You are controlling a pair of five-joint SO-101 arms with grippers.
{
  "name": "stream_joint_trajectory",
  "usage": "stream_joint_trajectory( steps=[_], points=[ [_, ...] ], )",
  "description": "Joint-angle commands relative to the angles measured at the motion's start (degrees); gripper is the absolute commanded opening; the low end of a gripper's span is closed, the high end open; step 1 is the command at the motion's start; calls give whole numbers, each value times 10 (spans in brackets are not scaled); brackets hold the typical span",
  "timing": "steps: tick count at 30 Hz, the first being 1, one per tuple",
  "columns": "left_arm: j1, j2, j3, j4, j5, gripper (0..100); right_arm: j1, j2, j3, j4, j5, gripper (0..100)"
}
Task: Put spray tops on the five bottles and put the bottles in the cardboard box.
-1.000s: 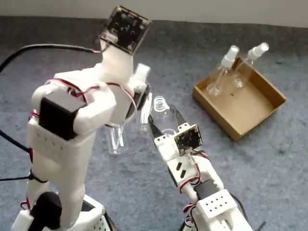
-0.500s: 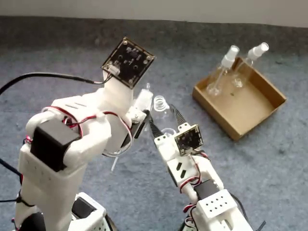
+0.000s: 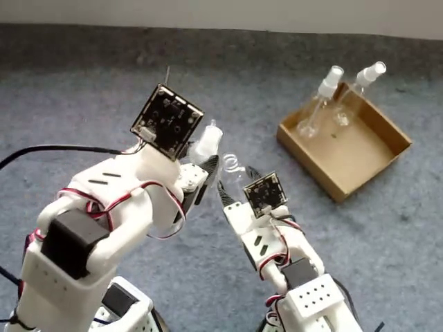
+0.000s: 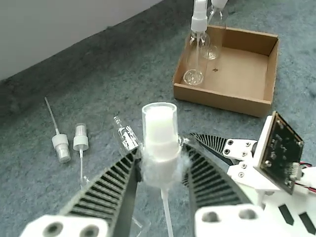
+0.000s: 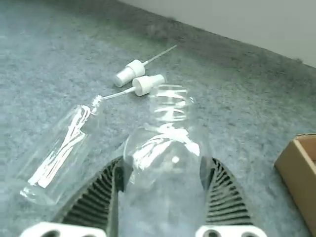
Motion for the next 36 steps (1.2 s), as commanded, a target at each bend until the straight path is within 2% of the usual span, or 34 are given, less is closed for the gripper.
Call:
stream_joint_trajectory(
  steps=[1,8,15,20,24,31,33,36],
  points=[
    [4,-26,-1,-21,-7,5,15,-96,-44,75,-4,80],
    [4,-26,-3,-26,-5,5,14,-263,-43,157,-4,80],
    [3,-26,0,-114,-4,5,10,-275,-22,170,-5,80],
    [6,-27,3,-163,-4,5,-3,-275,32,97,-5,80],
    [8,-38,4,-163,-4,5,-5,-275,53,72,-5,80],
    [8,-139,67,-167,-4,5,-5,-275,58,28,-5,80],
    [6,-159,89,-187,-4,5,-5,-275,58,24,-5,80],
    [4,-174,126,-259,-4,5,-5,-275,59,24,-5,80]
  ],
)
